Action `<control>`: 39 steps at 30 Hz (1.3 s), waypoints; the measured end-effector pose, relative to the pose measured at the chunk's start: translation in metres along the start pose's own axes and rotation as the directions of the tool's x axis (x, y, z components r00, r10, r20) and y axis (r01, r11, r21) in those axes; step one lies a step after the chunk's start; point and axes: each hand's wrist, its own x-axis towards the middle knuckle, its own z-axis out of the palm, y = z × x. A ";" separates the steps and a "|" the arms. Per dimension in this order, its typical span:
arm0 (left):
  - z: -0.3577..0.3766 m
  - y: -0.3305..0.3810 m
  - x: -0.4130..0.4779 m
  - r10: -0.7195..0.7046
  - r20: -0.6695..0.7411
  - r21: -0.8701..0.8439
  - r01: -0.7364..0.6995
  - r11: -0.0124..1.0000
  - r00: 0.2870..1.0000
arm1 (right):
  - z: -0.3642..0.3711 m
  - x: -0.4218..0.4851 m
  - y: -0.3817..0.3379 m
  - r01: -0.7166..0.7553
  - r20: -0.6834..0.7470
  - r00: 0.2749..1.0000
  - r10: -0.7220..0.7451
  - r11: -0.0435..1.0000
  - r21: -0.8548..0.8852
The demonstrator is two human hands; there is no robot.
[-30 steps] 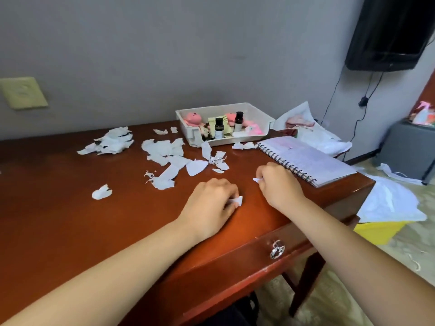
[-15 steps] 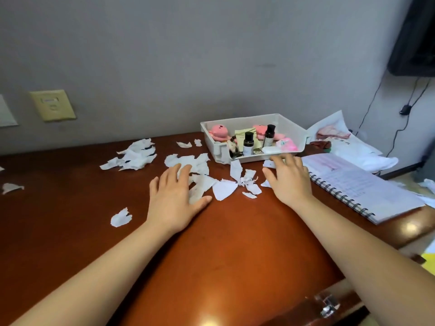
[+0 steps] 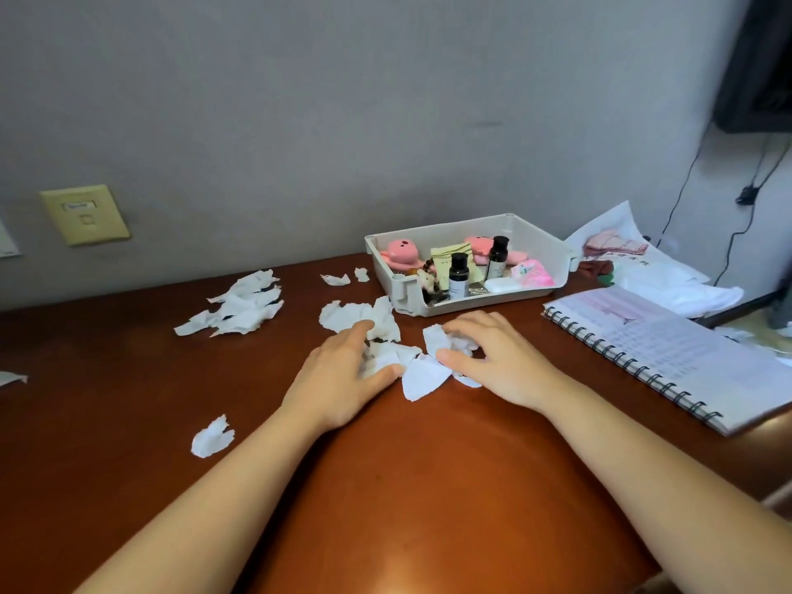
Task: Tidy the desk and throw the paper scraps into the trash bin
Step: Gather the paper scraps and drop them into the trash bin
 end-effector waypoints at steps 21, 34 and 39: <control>0.004 0.002 0.008 0.065 -0.084 0.038 -0.062 0.997 0.994 | 0.009 0.003 -0.005 0.011 -0.014 1.000 -0.009 0.991 0.135; 0.002 0.004 0.007 0.103 -0.157 0.030 -0.099 0.995 0.982 | 0.008 -0.004 -0.018 0.018 0.062 0.998 -0.016 1.000 -0.026; 0.002 0.003 0.007 0.115 -0.226 0.019 -0.114 0.993 0.967 | 0.012 -0.002 -0.018 0.038 0.038 0.999 -0.038 0.999 -0.016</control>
